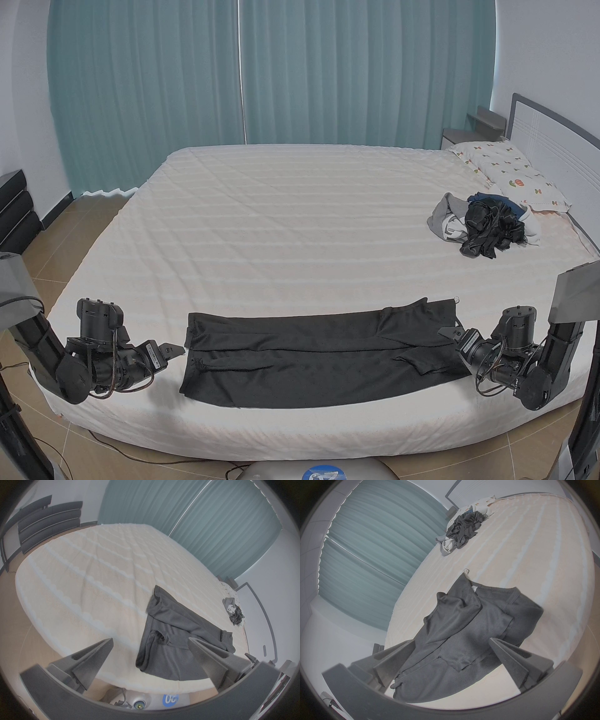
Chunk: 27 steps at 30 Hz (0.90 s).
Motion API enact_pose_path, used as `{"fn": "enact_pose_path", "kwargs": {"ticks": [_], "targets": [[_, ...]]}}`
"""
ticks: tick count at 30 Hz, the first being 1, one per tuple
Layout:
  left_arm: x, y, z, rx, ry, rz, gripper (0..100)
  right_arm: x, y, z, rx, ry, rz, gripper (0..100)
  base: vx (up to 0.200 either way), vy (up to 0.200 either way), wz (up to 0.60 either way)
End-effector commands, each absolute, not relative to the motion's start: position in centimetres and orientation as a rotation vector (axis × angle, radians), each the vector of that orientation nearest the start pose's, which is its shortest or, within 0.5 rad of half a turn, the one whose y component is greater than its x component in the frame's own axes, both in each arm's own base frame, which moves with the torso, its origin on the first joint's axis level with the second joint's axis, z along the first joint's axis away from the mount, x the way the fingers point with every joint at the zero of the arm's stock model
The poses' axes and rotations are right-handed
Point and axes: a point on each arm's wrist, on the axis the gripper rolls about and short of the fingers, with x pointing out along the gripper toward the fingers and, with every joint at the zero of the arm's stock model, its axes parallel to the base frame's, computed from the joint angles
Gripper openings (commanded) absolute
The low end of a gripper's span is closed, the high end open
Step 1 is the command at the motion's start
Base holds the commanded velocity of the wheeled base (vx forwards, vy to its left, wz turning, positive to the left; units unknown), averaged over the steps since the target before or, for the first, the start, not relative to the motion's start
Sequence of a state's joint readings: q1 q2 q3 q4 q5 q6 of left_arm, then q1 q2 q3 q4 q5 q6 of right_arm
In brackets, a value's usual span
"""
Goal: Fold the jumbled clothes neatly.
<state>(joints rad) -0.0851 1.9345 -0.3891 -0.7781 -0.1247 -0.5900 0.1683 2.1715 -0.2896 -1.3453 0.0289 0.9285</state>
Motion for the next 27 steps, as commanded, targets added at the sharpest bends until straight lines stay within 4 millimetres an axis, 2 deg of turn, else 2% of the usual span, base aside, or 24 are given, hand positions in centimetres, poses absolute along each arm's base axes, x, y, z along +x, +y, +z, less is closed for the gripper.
{"fn": "enact_pose_path", "kwargs": {"ticks": [1, 4, 6, 17, 27], "targets": [[25.9, -2.5, -0.3, -0.568, 0.876, 0.075, 100, 26.9, 4.9, -0.7, 0.861, 0.594, -0.068, 100, 0.000, 0.000, 0.00], [25.7, -3.4, -2.1, -0.537, 0.941, 0.074, 100, 26.8, 4.8, -1.0, 0.861, 0.582, -0.064, 100, 0.000, 0.000, 0.00], [25.8, -3.5, -2.5, -0.536, 0.944, 0.077, 100, 26.6, 4.8, -1.0, 0.861, 0.580, -0.061, 100, 0.000, 0.000, 0.00], [25.3, -4.5, -1.9, -0.517, 0.922, 0.039, 100, 26.5, 4.7, -1.0, 0.862, 0.578, -0.061, 100, 0.000, 0.000, 0.00], [25.4, -4.5, -1.6, -0.513, 0.868, 0.053, 100, 26.5, 4.8, -0.9, 0.863, 0.573, -0.058, 100, 0.000, 0.000, 0.00]]}}
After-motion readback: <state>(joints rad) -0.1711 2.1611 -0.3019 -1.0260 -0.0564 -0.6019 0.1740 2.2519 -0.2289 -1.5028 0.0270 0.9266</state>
